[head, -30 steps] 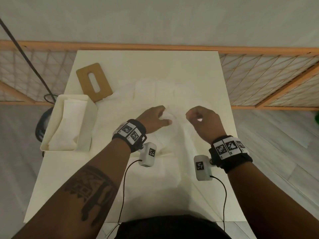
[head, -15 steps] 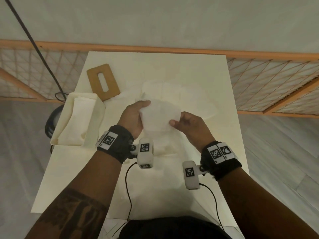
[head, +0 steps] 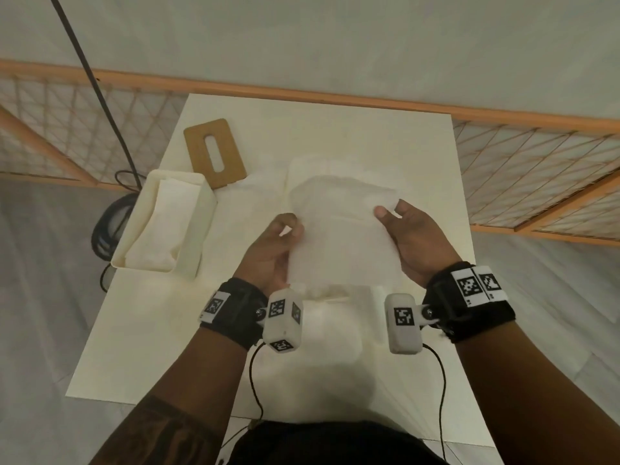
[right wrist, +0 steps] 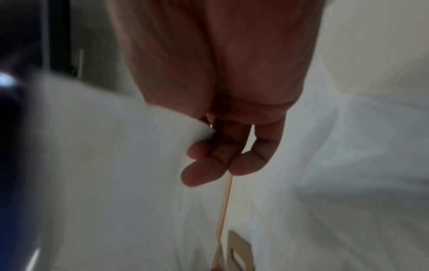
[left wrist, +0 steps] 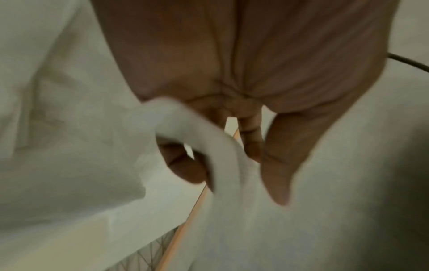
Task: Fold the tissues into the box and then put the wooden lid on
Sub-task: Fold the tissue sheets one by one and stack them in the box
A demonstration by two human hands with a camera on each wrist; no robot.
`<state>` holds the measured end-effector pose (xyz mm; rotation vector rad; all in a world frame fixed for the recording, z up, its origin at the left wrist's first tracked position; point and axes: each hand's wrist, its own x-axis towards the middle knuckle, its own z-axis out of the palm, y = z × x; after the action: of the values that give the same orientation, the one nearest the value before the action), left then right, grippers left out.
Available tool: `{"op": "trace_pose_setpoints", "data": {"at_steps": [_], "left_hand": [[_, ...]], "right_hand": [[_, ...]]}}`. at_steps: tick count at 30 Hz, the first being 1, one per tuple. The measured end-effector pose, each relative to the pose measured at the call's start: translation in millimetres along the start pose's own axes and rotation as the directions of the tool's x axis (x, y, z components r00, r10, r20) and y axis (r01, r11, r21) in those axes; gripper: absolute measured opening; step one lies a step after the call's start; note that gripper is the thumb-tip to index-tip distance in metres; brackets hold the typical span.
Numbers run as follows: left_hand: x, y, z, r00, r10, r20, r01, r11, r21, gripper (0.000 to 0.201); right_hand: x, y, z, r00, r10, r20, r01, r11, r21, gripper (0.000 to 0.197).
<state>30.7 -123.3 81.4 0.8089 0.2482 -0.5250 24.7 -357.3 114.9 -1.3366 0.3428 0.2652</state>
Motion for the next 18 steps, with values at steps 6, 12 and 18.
{"op": "trace_pose_setpoints", "data": {"at_steps": [6,12,18], "left_hand": [[-9,23,-30,0.987,0.101,-0.123,-0.080,0.983,0.167,0.037],[-27,33,-39,0.980,0.196,-0.027,-0.149,0.822,0.550,0.039],[-36,40,-52,0.945,0.323,-0.041,-0.148,0.538,0.830,0.013]], "right_hand": [[-10,4,-8,0.999,-0.039,-0.001,0.037,0.964,-0.265,0.018],[-14,10,-10,0.999,-0.053,0.005,0.050,0.910,-0.412,0.089],[-18,19,-8,0.981,-0.045,0.191,0.145,0.819,-0.555,0.066]]}}
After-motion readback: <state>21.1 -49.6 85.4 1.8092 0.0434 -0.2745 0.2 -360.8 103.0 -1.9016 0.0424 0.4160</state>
